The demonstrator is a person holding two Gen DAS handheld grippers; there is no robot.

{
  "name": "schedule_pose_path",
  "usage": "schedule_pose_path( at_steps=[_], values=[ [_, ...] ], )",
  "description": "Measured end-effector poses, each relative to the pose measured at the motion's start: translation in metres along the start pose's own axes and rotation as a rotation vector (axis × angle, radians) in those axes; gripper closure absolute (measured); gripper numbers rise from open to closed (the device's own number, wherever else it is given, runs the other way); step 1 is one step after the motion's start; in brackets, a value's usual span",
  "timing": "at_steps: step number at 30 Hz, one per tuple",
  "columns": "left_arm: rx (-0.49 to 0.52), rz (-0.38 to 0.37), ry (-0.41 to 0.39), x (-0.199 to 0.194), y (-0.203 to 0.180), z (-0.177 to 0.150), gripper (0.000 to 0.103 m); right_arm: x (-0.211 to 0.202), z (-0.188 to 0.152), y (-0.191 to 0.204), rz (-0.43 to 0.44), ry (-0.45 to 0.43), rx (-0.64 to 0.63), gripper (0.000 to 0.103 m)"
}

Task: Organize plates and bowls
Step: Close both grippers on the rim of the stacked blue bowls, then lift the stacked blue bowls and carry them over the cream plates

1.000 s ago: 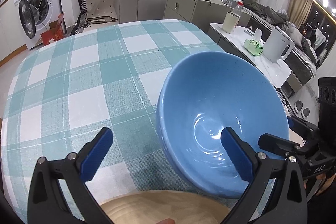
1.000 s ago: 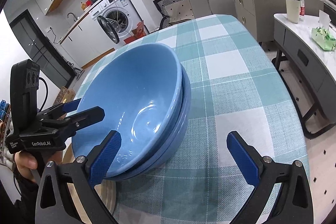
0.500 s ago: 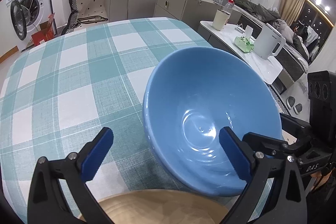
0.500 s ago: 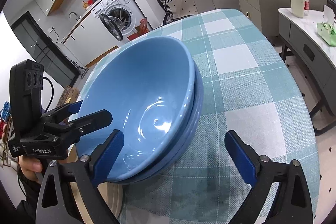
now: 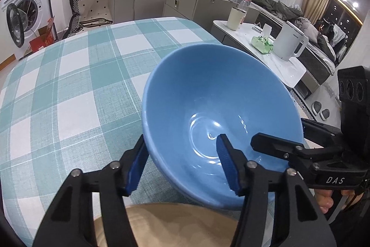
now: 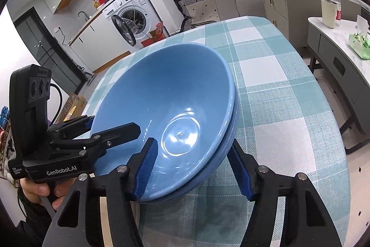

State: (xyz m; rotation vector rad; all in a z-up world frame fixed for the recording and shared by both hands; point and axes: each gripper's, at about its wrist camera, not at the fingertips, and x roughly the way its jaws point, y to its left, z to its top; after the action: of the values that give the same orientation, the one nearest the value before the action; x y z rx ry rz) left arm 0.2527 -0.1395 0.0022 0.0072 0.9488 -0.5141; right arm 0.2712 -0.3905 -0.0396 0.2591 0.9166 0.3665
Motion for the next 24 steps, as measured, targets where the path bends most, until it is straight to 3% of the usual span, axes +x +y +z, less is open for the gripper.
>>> schedule_pose_path(
  at_steps=[9,24],
  values=[
    [0.007,0.041,-0.006,-0.003,-0.004,-0.001,0.055,-0.001,-0.002,0.004,-0.041,-0.008,-0.033,0.041],
    [0.014,0.061,-0.015,-0.009,-0.008,-0.001,0.056,-0.012,-0.006,0.007,-0.058,-0.02,-0.045,0.043]
  ],
)
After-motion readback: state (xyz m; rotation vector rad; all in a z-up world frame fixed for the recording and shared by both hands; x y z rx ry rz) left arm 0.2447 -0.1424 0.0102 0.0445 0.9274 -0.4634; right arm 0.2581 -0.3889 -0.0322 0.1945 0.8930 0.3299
